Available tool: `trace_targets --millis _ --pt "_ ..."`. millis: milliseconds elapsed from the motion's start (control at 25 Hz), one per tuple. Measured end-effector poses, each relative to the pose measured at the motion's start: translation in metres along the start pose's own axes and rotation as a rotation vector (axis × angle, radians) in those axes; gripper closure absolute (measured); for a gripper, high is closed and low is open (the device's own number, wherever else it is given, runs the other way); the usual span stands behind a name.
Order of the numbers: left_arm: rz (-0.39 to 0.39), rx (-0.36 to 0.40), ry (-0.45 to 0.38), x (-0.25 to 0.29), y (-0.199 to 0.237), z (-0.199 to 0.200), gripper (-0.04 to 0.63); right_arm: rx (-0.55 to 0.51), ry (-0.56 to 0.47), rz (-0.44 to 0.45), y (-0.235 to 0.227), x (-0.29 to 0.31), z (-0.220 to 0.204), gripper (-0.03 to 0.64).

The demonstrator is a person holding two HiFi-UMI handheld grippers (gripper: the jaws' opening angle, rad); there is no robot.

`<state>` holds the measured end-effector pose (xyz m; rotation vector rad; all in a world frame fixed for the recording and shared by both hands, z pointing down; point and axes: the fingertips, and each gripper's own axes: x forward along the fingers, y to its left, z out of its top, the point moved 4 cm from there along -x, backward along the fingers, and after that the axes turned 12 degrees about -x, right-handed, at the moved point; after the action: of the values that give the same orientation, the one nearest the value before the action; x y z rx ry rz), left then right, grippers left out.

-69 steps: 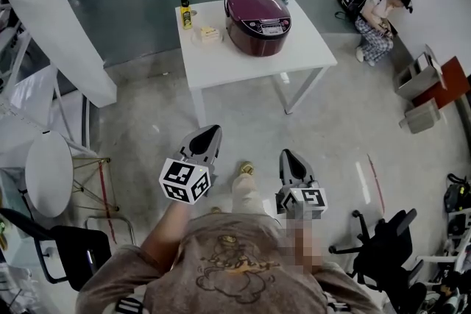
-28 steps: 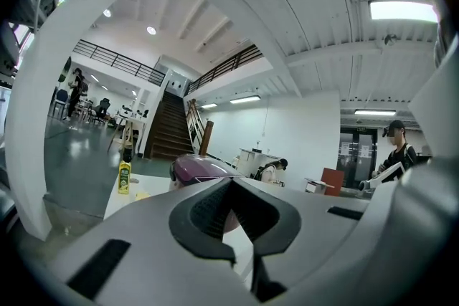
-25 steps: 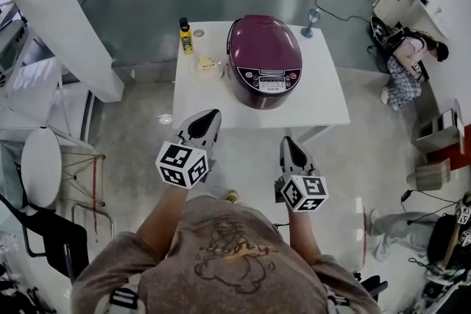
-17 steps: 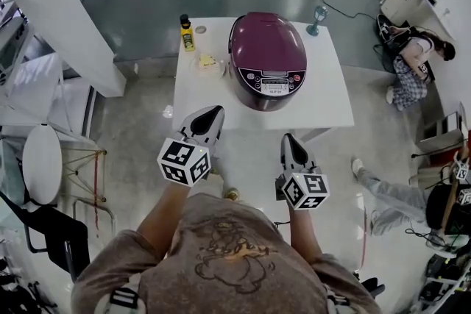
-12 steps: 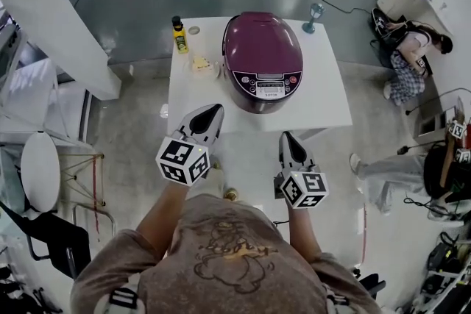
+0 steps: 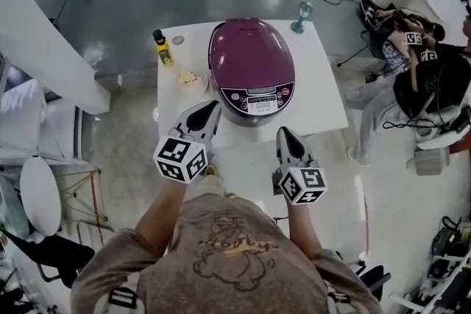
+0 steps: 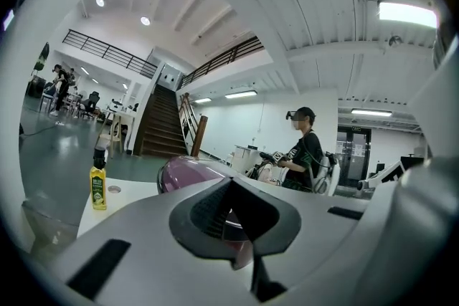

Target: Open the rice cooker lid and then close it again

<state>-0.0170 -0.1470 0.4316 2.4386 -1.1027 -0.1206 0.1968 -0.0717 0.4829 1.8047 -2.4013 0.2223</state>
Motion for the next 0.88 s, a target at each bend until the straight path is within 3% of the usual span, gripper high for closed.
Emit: trace_targets --millis 880 --pt "-0.078 -0.005 0.049 0.071 0.046 0.016 0.575 -0.044 0.003 -0.033 -0.013 0.075 0.024 0.614"
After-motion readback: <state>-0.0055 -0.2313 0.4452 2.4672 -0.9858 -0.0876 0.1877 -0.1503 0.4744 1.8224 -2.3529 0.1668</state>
